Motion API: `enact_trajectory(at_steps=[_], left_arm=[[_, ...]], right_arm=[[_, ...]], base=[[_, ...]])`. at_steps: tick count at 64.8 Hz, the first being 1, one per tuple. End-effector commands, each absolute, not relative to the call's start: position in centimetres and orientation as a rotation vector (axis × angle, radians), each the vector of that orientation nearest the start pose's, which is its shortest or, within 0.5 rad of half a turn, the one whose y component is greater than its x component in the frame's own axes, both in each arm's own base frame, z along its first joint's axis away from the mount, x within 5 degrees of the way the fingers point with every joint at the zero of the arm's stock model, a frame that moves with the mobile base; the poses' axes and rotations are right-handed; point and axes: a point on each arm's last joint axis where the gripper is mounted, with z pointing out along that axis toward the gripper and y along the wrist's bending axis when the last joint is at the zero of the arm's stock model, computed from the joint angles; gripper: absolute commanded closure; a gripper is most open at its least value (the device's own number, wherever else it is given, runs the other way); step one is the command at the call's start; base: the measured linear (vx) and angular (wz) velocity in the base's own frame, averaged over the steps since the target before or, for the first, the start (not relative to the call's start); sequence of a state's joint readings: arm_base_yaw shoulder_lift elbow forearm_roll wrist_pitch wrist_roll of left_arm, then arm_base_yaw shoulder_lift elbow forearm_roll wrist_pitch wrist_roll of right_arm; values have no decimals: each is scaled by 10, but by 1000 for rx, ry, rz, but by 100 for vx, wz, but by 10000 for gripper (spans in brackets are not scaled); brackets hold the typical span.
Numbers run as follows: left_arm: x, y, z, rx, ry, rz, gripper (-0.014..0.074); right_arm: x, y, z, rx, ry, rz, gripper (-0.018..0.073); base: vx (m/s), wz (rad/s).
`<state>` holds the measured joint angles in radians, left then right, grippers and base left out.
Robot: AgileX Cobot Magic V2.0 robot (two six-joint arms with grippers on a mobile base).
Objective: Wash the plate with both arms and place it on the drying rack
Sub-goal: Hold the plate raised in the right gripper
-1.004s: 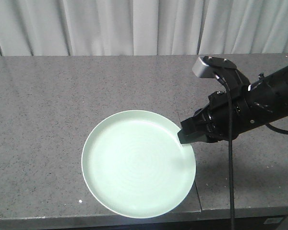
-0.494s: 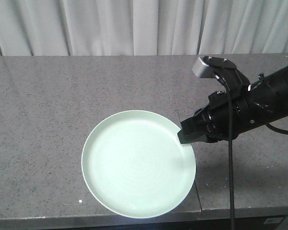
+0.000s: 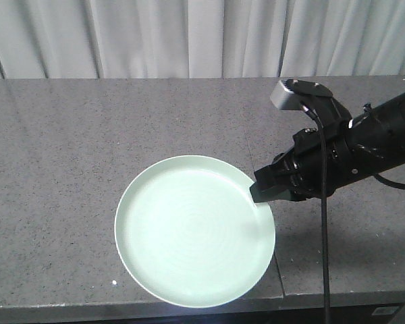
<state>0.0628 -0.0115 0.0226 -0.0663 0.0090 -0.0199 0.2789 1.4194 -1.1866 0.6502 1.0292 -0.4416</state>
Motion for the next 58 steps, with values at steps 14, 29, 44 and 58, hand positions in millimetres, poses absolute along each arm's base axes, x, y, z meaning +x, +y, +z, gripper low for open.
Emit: enact_trajectory(at_steps=[14, 29, 44, 58], left_arm=[[52, 4, 222, -115, 1386, -23, 603], [52, 4, 222, -115, 1386, -23, 603], [52, 4, 222, -115, 1386, -23, 603], [52, 4, 222, -115, 1386, -23, 603]], right_arm=[[257, 124, 344, -614, 2432, 820, 561], [257, 124, 344, -614, 2432, 820, 561], [257, 124, 344, -614, 2432, 820, 561], [257, 124, 344, -614, 2432, 820, 561]], base=[[-1, 4], [-2, 10], [-3, 14], [-4, 20]])
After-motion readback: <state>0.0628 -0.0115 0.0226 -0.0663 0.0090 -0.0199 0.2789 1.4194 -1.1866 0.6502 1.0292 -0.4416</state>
